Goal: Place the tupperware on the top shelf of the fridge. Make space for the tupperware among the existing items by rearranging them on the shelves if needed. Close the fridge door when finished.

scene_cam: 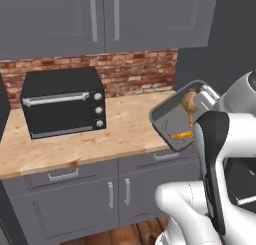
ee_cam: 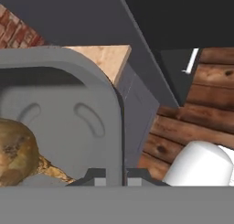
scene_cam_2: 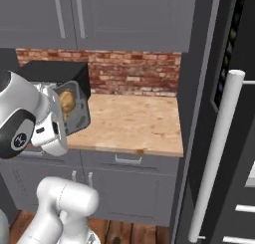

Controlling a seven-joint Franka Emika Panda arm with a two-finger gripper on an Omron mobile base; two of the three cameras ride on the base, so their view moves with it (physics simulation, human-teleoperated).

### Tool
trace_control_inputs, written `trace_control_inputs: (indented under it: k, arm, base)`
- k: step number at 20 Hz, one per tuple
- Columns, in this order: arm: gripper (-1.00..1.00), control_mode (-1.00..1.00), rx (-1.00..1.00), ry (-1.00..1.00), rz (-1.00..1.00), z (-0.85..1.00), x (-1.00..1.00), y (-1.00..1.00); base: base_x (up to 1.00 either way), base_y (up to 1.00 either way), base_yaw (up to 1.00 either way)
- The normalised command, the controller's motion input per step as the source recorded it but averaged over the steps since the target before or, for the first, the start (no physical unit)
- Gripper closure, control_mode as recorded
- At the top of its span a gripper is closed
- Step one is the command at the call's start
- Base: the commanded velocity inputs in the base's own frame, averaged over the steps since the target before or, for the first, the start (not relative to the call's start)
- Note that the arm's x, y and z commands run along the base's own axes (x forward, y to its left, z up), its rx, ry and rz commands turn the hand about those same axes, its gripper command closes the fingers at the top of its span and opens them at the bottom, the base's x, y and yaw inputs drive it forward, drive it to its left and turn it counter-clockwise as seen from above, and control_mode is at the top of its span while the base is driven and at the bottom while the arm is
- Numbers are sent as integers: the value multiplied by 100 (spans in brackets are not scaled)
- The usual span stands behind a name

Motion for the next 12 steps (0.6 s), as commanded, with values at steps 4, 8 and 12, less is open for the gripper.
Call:
trace_control_inputs:
  k: [4, 8, 12]
  arm:
    - [100, 100, 0, 0, 0, 0, 0, 0]
    - [100, 100, 0, 0, 0, 0, 0, 0]
    - [100, 100, 0, 0, 0, 0, 0, 0]
  base:
    - [-45, -39, -40]
    - [-36, -56, -47]
    - [-37, -54, -49]
